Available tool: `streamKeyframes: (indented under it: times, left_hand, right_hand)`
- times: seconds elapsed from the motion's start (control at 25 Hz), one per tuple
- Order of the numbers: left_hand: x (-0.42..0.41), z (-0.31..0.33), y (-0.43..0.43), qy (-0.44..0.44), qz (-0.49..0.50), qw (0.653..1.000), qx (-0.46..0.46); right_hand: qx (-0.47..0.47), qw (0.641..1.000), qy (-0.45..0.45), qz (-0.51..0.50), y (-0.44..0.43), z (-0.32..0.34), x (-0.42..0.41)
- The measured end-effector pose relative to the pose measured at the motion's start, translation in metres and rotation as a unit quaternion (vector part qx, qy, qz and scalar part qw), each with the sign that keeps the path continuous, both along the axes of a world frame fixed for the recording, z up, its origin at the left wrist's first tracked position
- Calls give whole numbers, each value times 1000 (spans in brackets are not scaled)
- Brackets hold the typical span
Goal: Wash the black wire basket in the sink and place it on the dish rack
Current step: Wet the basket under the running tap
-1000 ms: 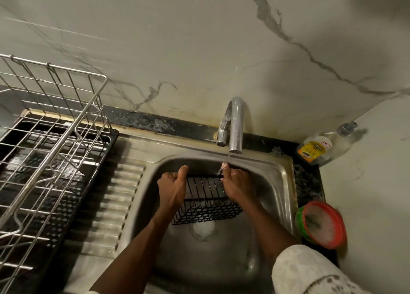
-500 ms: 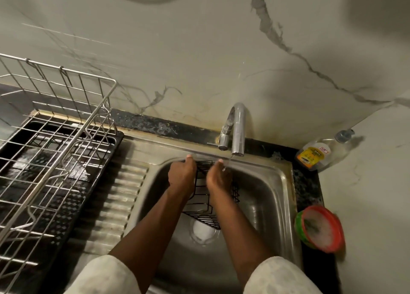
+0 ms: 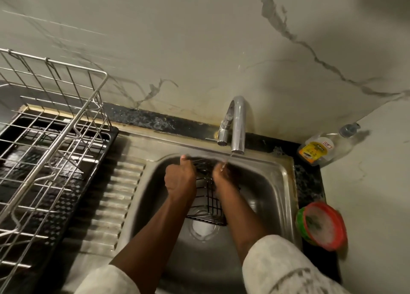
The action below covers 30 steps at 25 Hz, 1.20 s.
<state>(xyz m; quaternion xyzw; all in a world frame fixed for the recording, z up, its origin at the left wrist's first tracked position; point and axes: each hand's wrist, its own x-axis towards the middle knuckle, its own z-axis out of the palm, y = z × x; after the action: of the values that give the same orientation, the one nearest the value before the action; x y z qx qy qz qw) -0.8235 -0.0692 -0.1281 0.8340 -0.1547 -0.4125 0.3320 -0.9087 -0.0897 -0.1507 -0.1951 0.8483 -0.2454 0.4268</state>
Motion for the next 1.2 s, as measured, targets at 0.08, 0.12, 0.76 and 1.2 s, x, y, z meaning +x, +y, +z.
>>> streamKeyframes:
  times: [0.08,0.12,0.76,1.2]
  left_hand:
    - [-4,2,3,-12,-2,1000,4]
    - [-5,2,4,-17,0,1000,4]
    - [11,1,-4,10,21,1000,-5]
    - [21,-2,-17,53,53,997,-7]
  right_hand:
    - [23,998,-21,-54,5,-9,-15]
    - [22,998,-29,-45,8,-1,-10]
    - [-8,988,31,150,31,24,35]
    - [-50,967,71,238,58,11,20]
